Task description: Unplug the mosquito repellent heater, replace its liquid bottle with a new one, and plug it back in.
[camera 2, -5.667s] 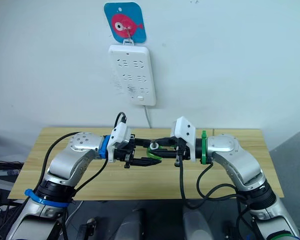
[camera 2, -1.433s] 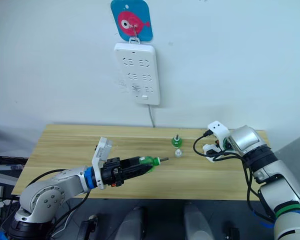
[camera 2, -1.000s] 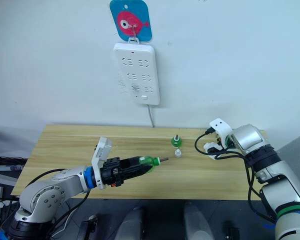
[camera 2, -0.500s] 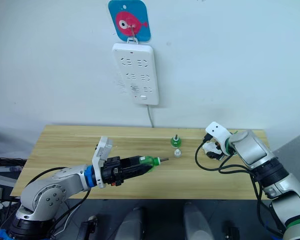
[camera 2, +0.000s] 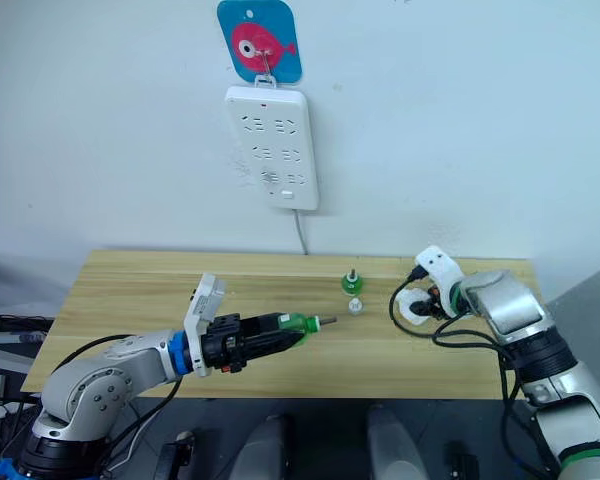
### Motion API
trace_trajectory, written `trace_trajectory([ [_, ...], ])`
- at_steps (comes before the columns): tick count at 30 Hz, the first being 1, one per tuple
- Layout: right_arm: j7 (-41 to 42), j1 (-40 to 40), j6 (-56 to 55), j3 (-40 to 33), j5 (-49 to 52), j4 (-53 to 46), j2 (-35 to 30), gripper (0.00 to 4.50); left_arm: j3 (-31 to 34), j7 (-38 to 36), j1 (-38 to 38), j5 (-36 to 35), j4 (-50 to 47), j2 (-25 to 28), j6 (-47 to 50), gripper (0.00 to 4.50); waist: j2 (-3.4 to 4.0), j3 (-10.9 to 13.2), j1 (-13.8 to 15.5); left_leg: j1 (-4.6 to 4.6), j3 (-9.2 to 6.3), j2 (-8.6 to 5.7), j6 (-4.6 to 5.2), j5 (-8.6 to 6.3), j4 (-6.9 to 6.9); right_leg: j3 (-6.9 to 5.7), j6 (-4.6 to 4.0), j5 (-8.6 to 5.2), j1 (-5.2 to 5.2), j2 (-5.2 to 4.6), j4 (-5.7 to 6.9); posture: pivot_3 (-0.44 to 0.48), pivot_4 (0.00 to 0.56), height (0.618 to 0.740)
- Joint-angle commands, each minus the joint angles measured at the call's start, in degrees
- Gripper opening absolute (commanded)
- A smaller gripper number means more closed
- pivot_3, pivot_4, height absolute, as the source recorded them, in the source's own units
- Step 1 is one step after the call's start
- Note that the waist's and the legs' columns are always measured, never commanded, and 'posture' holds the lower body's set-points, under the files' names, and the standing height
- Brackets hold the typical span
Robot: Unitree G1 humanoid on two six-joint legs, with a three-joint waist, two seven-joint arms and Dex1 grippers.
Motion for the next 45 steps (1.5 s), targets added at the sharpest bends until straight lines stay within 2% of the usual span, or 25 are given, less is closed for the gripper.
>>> trace_trajectory([
  [1, -3.6, 3.42, 6.01, -12.64, 4.21, 2.19, 3.69, 2.12, 1.8, -1.28, 0.07, -1.18, -1.06, 1.51, 0.4, 2.33, 0.0, 0.0, 0.1, 0.0, -0.02, 0.0, 0.0, 0.0, 0.0, -0.03, 0.0, 0.0, 0.02, 0.0, 0.0, -0.101, 0.245, 0.725],
  [5, -5.35, 6.34, 6.96, -19.72, 7.24, 4.56, 8.41, 2.12, 2.07, -2.18, -0.84, -1.77, -0.85, 3.03, 1.61, 2.33, 0.02, 0.01, 0.04, 0.01, -0.01, -0.01, 0.0, 0.0, -0.04, -0.03, 0.0, 0.0, 0.01, 0.0, 0.0, -0.105, 0.25, 0.725],
  [12, -6.67, 8.38, 1.86, -24.51, 9.75, 11.42, 11.53, 2.12, 2.22, -3.53, -3.05, -1.88, -0.01, 4.86, 3.31, 2.33, -0.01, -0.01, -0.15, 0.04, 0.0, 0.01, 0.01, 0.0, -0.04, -0.02, 0.0, 0.0, 0.03, 0.04, -0.01, -0.102, 0.254, 0.725],
  [16, -7.47, 8.04, -0.35, -25.75, 10.13, 15.06, 11.11, 2.12, 2.46, -3.61, -3.21, -2.02, -0.14, 5.19, 3.95, 2.33, -0.01, -0.01, -0.15, 0.06, 0.0, 0.02, 0.01, 0.0, -0.04, -0.02, 0.0, 0.0, 0.06, 0.04, -0.01, -0.103, 0.256, 0.725],
  [23, -7.77, 7.08, -1.51, -27.03, 12.45, 15.35, 9.62, 4.5, 2.39, -3.34, -3.02, -2.24, -0.36, 5.17, 4.22, 2.33, 0.02, 0.02, -0.13, 0.05, 0.01, 0.0, 0.01, 0.0, -0.04, 0.01, 0.0, 0.0, 0.05, 0.03, -0.02, -0.108, 0.257, 0.725],
  [30, -5.37, 8.48, -3.0, -24.32, 13.1, 10.24, 4.7, 4.5, 2.35, -2.62, -2.89, -2.4, -0.66, 4.53, 4.12, 2.33, 0.09, 0.08, -0.12, 0.04, 0.08, -0.01, 0.01, 0.0, -0.07, 0.07, 0.01, -0.01, 0.02, 0.03, -0.03, -0.105, 0.249, 0.725],
  [36, -5.66, 8.07, 0.89, -22.2, 14.87, -0.5, 1.49, 4.5, 2.69, -2.73, -2.2, -2.31, -1.13, 4.72, 3.8, 2.33, 0.12, 0.1, -0.19, 0.05, 0.16, 0.0, 0.01, 0.0, -0.14, 0.16, 0.02, -0.01, -0.03, 0.04, -0.04, -0.099, 0.247, 0.725],
  [37, -7.02, 7.83, 2.85, -21.86, 14.98, -3.12, 1.71, 4.5, 2.74, -2.79, -2.12, -2.29, -1.19, 4.8, 3.75, 2.33, 0.12, 0.1, -0.2, 0.05, 0.16, 0.01, 0.0, 0.0, -0.16, 0.17, 0.02, -0.01, -0.04, 0.04, -0.05, -0.099, 0.247, 0.725],
  [40, -21.62, 7.54, 10.3, -18.69, 6.94, -11.96, 6.63, 4.5, 2.73, -3.07, -1.94, -2.04, -1.27, 4.99, 3.48, 2.33, 0.12, 0.1, -0.28, 0.07, 0.16, 0.04, 0.0, 0.0, -0.22, 0.2, 0.01, -0.01, -0.06, 0.07, -0.04, -0.107, 0.244, 0.725],
  [42, -29.53, 7.81, 14.43, -20.22, 2.74, -16.2, 12.86, 4.5, 2.57, -3.16, -1.93, -1.84, -1.25, 4.92, 3.27, 2.33, 0.12, 0.1, -0.19, 0.07, 0.14, 0.05, -0.01, 0.01, -0.25, 0.19, 0.01, -0.01, -0.08, 0.07, -0.04, -0.107, 0.244, 0.725],
  [45, -36.1, 8.16, 19.95, -21.59, -0.95, -22.26, 21.67, 4.5, 2.08, -3.5, -2.09, -1.53, -1.18, 4.87, 2.92, 2.33, 0.13, 0.11, -0.12, 0.05, 0.17, 0.02, -0.02, 0.01, -0.32, 0.22, 0.01, -0.01, -0.12, 0.04, -0.06, -0.108, 0.243, 0.725],
])
